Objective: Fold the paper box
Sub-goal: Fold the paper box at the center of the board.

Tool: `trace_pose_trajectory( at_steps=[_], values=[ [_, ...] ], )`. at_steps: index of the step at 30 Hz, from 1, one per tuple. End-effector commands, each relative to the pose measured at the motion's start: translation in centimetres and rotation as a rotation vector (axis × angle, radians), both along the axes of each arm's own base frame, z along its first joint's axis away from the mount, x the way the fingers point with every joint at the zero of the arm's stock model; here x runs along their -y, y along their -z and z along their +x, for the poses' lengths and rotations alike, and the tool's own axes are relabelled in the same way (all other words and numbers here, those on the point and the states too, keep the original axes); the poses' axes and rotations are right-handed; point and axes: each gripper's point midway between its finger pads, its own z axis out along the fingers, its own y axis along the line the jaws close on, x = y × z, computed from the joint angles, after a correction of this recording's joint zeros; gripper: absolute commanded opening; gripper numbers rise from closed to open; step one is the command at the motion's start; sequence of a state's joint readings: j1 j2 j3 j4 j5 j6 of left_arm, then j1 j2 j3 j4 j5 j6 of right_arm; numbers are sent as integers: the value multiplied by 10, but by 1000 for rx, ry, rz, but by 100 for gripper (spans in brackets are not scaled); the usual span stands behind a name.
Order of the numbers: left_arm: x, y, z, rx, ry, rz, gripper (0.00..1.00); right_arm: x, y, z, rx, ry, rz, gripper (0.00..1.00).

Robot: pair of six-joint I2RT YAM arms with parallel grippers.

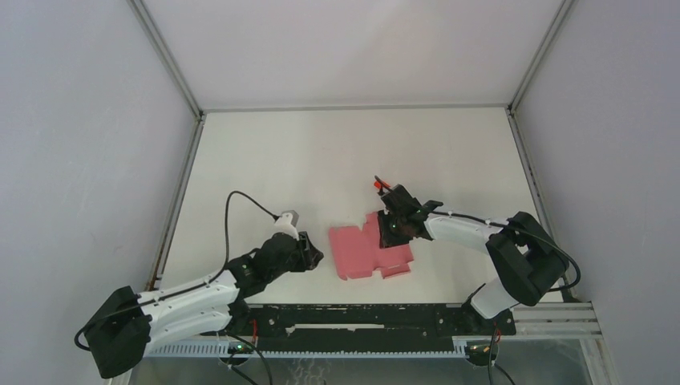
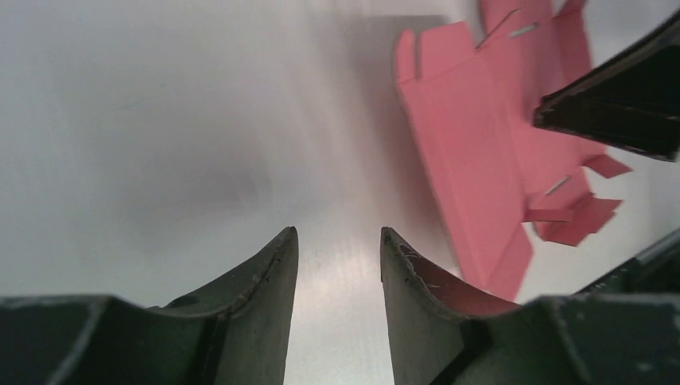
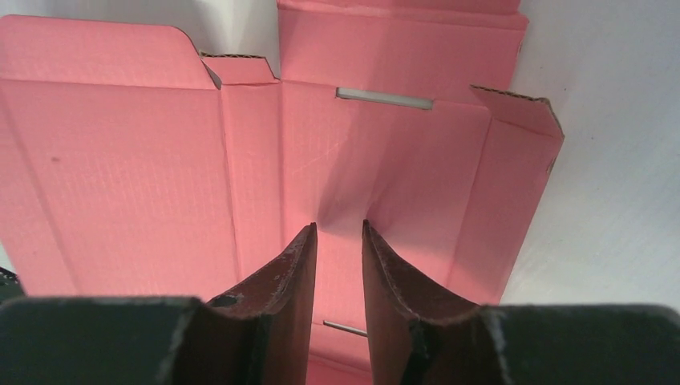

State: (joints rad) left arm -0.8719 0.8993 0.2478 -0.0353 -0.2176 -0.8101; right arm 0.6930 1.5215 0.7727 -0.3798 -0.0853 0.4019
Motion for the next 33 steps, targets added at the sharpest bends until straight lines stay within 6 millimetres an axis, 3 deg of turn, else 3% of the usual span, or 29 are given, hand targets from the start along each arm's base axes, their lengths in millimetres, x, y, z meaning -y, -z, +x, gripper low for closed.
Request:
trace_pose_trajectory(
  at_steps=[1, 9, 13, 20, 26, 33],
  values=[
    [24, -33, 7, 84, 25, -199, 48, -3, 4, 3, 0, 19, 29, 35],
    [40, -52, 7, 107, 54, -307, 50, -6, 7, 1, -11, 17, 43, 35],
    [49, -45, 6, 72, 77, -309, 50, -7, 7, 1, -14, 17, 49, 35],
    [44, -29, 6, 38, 59, -253, 50, -8, 7, 0, -16, 9, 54, 35],
    [49, -36, 15, 56, 52, -253, 50, -13, 7, 1, -20, 4, 76, 35],
    [76, -40, 26, 33, 87, -270, 49, -21, 9, -3, -33, 1, 98, 35]
  ],
)
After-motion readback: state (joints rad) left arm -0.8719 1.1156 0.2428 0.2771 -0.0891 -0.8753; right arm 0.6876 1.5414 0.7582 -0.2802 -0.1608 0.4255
